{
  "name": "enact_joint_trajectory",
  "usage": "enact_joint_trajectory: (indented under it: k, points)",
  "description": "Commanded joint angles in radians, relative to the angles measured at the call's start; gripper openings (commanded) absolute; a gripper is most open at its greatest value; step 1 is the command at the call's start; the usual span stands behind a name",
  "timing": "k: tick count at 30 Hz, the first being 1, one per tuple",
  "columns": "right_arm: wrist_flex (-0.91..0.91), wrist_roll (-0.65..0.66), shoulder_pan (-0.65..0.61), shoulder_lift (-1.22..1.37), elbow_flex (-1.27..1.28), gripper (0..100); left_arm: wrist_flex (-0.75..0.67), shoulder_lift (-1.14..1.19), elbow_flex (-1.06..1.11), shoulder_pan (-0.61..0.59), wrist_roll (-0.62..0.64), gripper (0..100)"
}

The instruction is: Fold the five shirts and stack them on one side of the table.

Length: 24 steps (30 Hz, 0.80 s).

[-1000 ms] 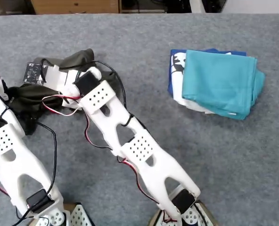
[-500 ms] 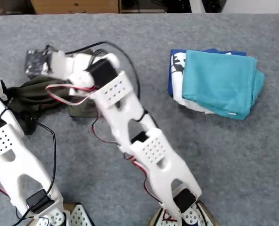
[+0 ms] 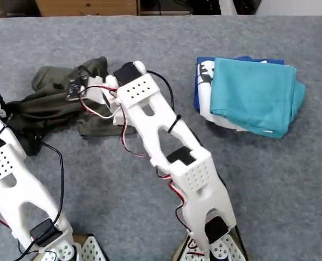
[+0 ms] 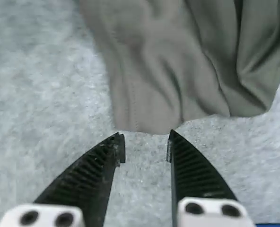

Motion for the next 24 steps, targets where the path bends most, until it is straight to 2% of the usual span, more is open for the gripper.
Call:
enact_joint_trajectory:
  k: [1, 7, 12, 18, 24]
  points:
    - [-0.077, -0.097, 0.027, -0.068, 0.074, 16.4, -0.005, -0.015, -0.04, -0.023, 0.006, 2]
    - [-0.1, -0.301, 0.019, -0.068, 0.114, 17.5, -0.005, -0.015, -0.04, -0.02, 0.008, 2]
    - [-0.091, -0.554, 0.021, -0.07, 0.119, 28.7, -0.005, -0.015, -0.04, -0.021, 0.009, 2]
    - [0.003, -0.764, -0.042, -0.071, 0.114, 29.2, -0.002, -0.015, -0.04, -0.021, 0.009, 2]
    - [-0.025, -0.873, -0.064, -0.056, 0.114, 29.2, 0.002, -0.015, -0.04, -0.021, 0.009, 2]
